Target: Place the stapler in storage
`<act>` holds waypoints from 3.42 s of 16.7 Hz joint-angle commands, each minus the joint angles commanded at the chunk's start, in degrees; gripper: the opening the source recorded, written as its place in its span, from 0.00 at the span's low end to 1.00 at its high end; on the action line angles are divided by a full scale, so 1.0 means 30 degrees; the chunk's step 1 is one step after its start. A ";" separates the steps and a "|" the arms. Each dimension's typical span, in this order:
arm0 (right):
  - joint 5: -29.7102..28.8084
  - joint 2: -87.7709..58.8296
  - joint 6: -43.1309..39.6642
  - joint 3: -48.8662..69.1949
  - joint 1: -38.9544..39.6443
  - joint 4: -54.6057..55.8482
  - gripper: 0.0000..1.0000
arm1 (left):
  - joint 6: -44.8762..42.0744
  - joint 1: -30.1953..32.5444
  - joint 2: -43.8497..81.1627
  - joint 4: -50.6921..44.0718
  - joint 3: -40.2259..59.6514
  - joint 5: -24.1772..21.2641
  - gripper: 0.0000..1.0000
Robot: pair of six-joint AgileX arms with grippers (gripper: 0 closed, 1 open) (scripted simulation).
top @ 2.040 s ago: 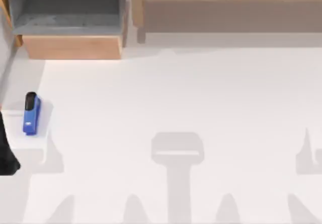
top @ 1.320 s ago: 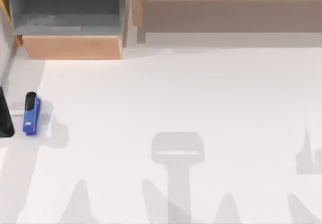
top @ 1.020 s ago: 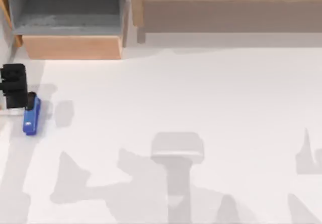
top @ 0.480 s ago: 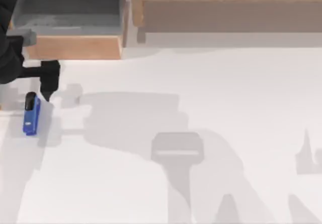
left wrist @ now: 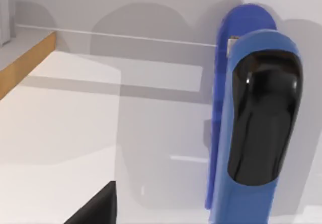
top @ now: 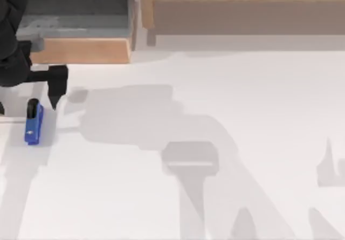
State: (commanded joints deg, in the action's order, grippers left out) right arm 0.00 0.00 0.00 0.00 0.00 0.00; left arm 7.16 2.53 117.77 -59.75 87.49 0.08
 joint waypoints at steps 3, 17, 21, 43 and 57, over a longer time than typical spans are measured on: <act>0.0000 0.0000 0.0000 0.0000 0.0000 0.0000 1.00 | 0.0005 0.0069 -0.0069 0.0074 -0.0119 -0.0005 1.00; 0.0000 0.0000 0.0000 0.0000 0.0000 0.0000 1.00 | -0.0045 -0.0027 0.1341 0.3313 -0.1971 -0.0011 1.00; 0.0000 0.0000 0.0000 0.0000 0.0000 0.0000 1.00 | -0.0045 -0.0027 0.1341 0.3313 -0.1971 -0.0011 0.92; 0.0000 0.0000 0.0000 0.0000 0.0000 0.0000 1.00 | -0.0075 0.0057 0.1279 0.3301 -0.2013 -0.0052 0.00; 0.0000 0.0000 0.0000 0.0000 0.0000 0.0000 1.00 | -0.0005 0.0028 0.0428 0.1330 -0.0867 -0.0062 0.00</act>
State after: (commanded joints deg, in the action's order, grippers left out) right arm 0.00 0.00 0.00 0.00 0.00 0.00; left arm 7.15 2.62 119.05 -55.76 84.89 -0.10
